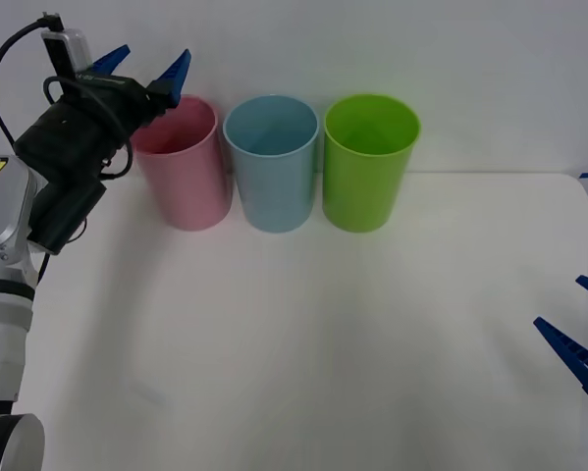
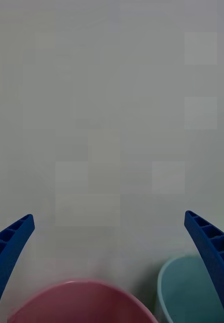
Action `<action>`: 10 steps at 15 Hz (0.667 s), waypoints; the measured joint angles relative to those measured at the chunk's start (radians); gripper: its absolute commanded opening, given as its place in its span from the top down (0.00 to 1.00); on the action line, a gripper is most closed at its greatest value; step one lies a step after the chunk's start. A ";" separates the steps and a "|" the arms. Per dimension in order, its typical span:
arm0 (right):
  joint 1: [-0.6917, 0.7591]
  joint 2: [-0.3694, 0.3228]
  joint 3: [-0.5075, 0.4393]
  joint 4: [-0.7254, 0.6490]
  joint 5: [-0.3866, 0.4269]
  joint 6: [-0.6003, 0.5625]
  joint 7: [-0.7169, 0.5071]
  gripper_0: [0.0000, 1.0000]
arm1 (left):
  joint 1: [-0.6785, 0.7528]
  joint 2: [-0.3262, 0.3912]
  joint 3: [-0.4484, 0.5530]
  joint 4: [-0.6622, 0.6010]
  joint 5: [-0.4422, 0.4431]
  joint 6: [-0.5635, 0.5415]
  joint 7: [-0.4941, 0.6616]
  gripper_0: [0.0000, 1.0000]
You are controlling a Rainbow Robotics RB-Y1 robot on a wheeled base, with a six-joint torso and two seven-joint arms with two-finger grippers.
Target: Grasp the object on the table and drop it into the matching bin: aluminum can to the light blue bin, PET bottle to the pink bin.
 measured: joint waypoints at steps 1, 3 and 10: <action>0.000 0.000 0.000 0.000 0.000 0.000 0.000 0.00 | 0.017 0.010 -0.001 -0.013 0.024 -0.010 -0.004 0.00; 0.000 0.000 0.000 0.000 0.000 0.000 0.000 0.00 | 0.068 0.032 0.000 -0.057 0.079 -0.028 -0.010 0.00; 0.000 0.000 0.000 0.000 0.000 0.000 0.000 0.00 | 0.343 0.127 0.043 -0.273 0.261 -0.110 -0.035 0.00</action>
